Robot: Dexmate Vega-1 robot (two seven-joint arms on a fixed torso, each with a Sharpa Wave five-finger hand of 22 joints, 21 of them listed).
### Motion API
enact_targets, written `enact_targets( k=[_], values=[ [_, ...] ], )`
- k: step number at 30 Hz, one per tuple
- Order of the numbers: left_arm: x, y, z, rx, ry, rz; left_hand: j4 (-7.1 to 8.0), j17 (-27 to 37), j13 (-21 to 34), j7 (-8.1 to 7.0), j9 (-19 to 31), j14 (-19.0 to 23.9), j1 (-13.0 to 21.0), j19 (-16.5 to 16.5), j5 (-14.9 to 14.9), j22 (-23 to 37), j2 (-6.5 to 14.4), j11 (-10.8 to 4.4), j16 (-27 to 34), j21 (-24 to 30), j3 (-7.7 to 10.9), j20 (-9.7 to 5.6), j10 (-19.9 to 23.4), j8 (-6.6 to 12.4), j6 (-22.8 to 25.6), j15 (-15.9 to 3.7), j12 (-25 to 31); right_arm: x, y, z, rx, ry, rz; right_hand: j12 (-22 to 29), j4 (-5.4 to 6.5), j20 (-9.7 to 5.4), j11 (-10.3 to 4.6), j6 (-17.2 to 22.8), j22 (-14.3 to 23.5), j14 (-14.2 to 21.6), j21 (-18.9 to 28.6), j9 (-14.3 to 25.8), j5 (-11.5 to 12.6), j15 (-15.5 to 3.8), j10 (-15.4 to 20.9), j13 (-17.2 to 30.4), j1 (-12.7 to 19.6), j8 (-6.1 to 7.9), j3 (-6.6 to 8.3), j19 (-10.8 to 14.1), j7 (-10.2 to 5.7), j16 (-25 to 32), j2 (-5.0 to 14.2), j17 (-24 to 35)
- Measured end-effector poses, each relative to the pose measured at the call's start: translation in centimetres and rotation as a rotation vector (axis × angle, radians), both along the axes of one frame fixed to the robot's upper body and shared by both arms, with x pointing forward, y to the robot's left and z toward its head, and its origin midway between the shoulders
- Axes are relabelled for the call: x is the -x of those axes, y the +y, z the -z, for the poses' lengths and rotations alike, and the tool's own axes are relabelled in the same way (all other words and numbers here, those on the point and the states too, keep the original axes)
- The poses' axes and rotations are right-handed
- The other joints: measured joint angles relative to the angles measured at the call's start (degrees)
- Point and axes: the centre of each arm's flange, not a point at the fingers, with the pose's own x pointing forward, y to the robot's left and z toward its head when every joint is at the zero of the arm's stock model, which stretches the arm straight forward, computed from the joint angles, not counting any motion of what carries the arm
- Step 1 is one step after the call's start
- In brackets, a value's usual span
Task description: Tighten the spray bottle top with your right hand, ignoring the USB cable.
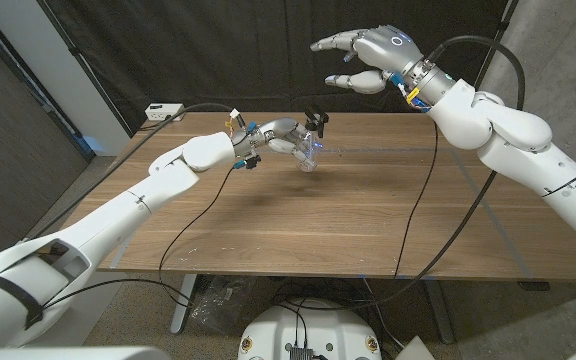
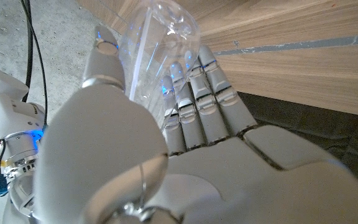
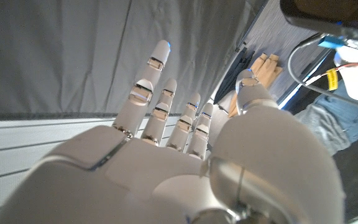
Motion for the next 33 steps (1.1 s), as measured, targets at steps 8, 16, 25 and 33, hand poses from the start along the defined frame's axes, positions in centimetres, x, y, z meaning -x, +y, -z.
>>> enact_targets(
  k=[8, 16, 25, 33],
  values=[
    [0.5, -0.1, -0.1, -0.023, 0.025, 0.013, 0.0, 0.0, -0.1, 0.0, 0.0, 0.0, 0.0, 0.0, 0.0, 0.0, 0.0, 0.0, 0.0, 0.0, 0.0, 0.01, 0.0, -0.03, 0.0, 0.0, 0.2, -0.1, -0.1, 0.3, 0.052, -0.079, -0.006, 0.0, 0.32, -0.3, 0.2, 0.0, 0.0, -0.8, -0.1, 0.0, 0.0, 0.22, -0.4, 0.0, 0.3, -0.27, -0.63, -0.3, 0.0, 0.0, -0.3, 0.0],
    [1.1, -0.3, -0.3, -0.048, 0.035, 0.013, 0.0, 0.0, 0.0, 0.0, 0.0, 0.0, 0.0, 0.0, 0.0, 0.0, 0.0, 0.0, 0.0, 0.0, 0.0, 0.01, 0.0, -0.14, 0.0, 0.0, 0.2, 0.1, -0.2, 0.6, 0.113, -0.137, -0.006, 0.0, 0.56, -0.32, 0.08, 0.0, 0.0, -0.9, -0.3, 0.0, 0.0, 0.16, -0.5, 0.0, 0.8, -0.27, -0.87, -0.3, 0.0, 0.0, -0.75, 0.0],
    [1.9, 0.0, -0.1, -0.071, 0.046, 0.001, 0.0, 0.0, 0.0, 0.0, 0.0, 0.0, 0.0, 0.0, 0.0, 0.0, 0.0, 0.0, -0.1, 0.0, 0.0, 0.01, 0.0, 0.01, 0.0, 0.0, 0.2, 0.4, -0.3, 0.7, 0.209, -0.183, 0.023, 0.0, 0.48, -0.93, -0.15, 0.0, 0.0, -0.9, -0.3, 0.2, 0.3, 0.16, -0.3, 0.0, 1.3, -0.48, -1.42, -0.3, 0.0, 0.0, -0.82, 0.3],
    [2.5, 0.5, -0.2, -0.132, 0.039, -0.04, 0.0, 0.0, 0.0, 0.0, 0.0, 0.0, 0.0, 0.0, 0.0, 0.0, 0.0, -0.01, 0.0, 0.0, 0.0, 0.01, 0.0, 0.01, 0.0, 0.0, 0.2, 0.7, -0.3, 0.8, 0.3, -0.196, 0.058, 0.0, 0.8, -0.92, -0.14, 0.0, 0.0, -0.9, -0.3, 0.2, 0.3, 0.16, -0.3, 0.0, 1.4, -0.48, -1.74, -0.3, 0.0, 0.0, -0.74, 0.3]
  ],
)
